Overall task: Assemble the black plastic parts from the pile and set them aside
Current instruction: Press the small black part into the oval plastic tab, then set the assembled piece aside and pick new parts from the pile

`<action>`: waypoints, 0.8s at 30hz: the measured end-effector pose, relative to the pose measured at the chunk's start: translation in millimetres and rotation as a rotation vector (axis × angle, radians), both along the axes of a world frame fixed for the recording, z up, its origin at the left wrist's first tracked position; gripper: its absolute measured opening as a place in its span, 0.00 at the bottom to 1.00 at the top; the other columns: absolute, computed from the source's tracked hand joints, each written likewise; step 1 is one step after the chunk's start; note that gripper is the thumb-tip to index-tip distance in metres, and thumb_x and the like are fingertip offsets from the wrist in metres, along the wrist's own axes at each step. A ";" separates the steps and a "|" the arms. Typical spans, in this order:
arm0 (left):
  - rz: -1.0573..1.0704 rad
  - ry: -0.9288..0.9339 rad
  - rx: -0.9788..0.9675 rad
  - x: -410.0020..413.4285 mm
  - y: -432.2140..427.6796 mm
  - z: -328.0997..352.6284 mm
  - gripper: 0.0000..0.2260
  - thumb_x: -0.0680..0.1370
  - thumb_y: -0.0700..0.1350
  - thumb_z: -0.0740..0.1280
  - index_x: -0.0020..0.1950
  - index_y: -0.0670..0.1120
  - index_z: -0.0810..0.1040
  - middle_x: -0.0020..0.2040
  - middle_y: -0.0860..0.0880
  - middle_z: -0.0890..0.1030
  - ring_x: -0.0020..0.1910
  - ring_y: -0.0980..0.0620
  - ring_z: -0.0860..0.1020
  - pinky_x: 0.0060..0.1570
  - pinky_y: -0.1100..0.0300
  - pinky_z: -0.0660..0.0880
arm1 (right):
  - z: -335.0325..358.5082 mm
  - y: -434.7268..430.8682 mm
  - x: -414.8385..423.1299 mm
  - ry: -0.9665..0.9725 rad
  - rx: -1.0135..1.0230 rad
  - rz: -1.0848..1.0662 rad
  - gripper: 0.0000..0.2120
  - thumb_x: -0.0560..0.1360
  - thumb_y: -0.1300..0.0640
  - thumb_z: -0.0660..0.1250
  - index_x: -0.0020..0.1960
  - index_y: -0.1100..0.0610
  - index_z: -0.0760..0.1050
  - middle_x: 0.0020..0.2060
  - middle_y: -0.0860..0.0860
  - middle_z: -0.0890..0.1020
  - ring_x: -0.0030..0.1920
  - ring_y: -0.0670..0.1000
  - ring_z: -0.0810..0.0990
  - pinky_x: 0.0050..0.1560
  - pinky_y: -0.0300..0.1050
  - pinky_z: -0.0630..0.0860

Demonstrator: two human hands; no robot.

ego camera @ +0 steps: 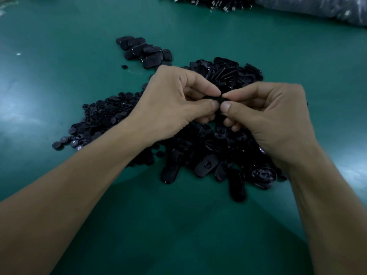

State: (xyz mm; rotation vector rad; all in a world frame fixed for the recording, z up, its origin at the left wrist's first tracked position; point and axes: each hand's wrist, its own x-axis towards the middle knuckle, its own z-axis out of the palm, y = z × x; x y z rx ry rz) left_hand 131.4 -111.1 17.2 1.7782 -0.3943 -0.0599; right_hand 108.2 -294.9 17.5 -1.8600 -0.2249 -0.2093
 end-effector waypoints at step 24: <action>0.573 -0.169 0.332 91.5 49.1 -1.6 0.07 0.75 0.40 0.69 0.50 0.51 0.80 0.39 0.48 0.84 0.49 0.50 0.83 0.51 0.52 0.82 | -10.6 -6.0 -1.9 -0.051 -0.781 -0.224 0.17 0.76 0.45 0.71 0.62 0.50 0.80 0.47 0.46 0.78 0.54 0.52 0.76 0.56 0.47 0.73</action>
